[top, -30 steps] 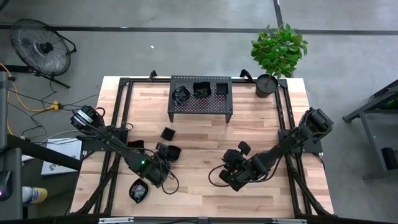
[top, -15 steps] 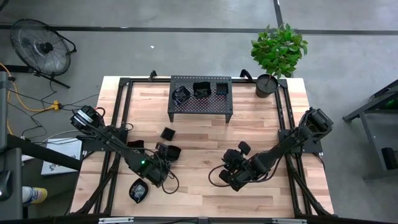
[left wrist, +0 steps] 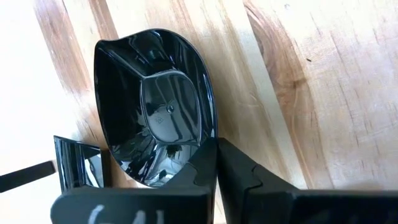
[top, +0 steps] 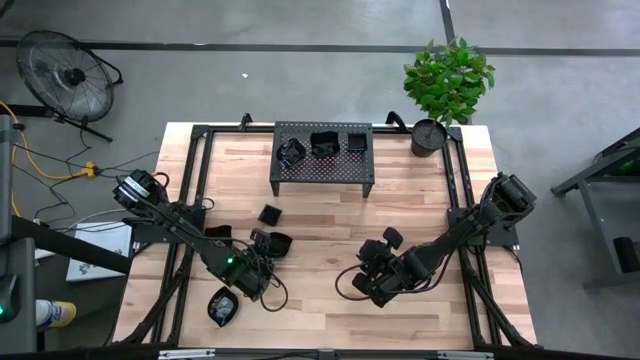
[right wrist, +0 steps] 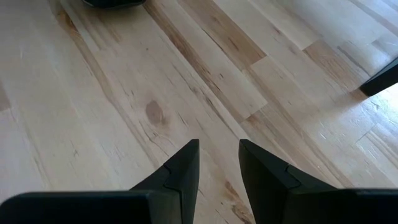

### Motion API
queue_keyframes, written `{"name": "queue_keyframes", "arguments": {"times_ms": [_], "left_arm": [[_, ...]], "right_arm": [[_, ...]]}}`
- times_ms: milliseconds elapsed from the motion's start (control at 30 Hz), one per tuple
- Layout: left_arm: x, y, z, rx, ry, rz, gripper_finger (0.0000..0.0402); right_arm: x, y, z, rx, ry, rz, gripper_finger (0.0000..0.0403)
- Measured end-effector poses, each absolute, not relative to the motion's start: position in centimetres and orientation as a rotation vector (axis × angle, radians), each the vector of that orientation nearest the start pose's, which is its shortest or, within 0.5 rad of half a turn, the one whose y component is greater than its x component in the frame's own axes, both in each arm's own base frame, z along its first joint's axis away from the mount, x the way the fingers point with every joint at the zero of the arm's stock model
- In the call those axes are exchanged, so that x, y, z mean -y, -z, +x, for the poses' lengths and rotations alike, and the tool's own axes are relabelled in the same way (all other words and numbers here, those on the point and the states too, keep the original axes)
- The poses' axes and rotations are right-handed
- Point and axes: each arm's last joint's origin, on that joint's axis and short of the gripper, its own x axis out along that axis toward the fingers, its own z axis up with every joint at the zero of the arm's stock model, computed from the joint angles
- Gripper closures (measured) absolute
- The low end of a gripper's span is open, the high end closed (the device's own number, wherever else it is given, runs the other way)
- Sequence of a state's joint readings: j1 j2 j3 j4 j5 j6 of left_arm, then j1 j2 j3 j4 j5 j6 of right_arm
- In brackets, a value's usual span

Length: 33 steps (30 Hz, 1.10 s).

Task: Pick & Place Mini shaped plates
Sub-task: Stack the leaf shaped plate on top of the leaf shaped plate on the shelf

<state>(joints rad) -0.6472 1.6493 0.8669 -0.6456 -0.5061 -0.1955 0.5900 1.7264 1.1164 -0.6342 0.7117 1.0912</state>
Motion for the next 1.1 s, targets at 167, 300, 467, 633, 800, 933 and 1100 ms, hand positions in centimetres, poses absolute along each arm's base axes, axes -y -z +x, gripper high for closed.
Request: {"name": "queue_keyframes", "arguments": {"times_ms": [167, 300, 467, 633, 800, 933, 1100], "left_arm": [[15.2, -14.4, 22.4, -1.19, 0.001, 0.613, 0.04], [15.2, -14.5, 22.4, -1.185, -0.004, 0.617, 0.04], [15.4, -15.3, 22.6, -1.198, -0.004, 0.629, 0.0401], [15.7, -16.9, 23.1, -1.214, -0.02, 0.662, 0.0401], [16.1, -18.6, 23.7, -1.201, -0.024, 0.686, 0.0401], [16.3, -19.9, 24.2, -1.172, -0.061, 0.686, 0.0401], [16.4, -21.5, 24.6, -1.147, -0.115, 0.691, 0.0401]], "right_arm": [[-16.5, -18.8, 28.0, -0.774, 0.59, 0.249, 0.0295], [-16.5, -18.8, 28.0, -0.774, 0.59, 0.249, 0.0295], [-16.5, -18.8, 28.0, -0.774, 0.59, 0.249, 0.0295], [-16.5, -18.8, 28.0, -0.774, 0.59, 0.249, 0.0295], [-16.5, -18.8, 28.0, -0.774, 0.59, 0.249, 0.0295], [-16.5, -18.8, 28.0, -0.774, 0.59, 0.249, 0.0295], [-16.5, -18.8, 28.0, -0.774, 0.59, 0.249, 0.0295]]}}
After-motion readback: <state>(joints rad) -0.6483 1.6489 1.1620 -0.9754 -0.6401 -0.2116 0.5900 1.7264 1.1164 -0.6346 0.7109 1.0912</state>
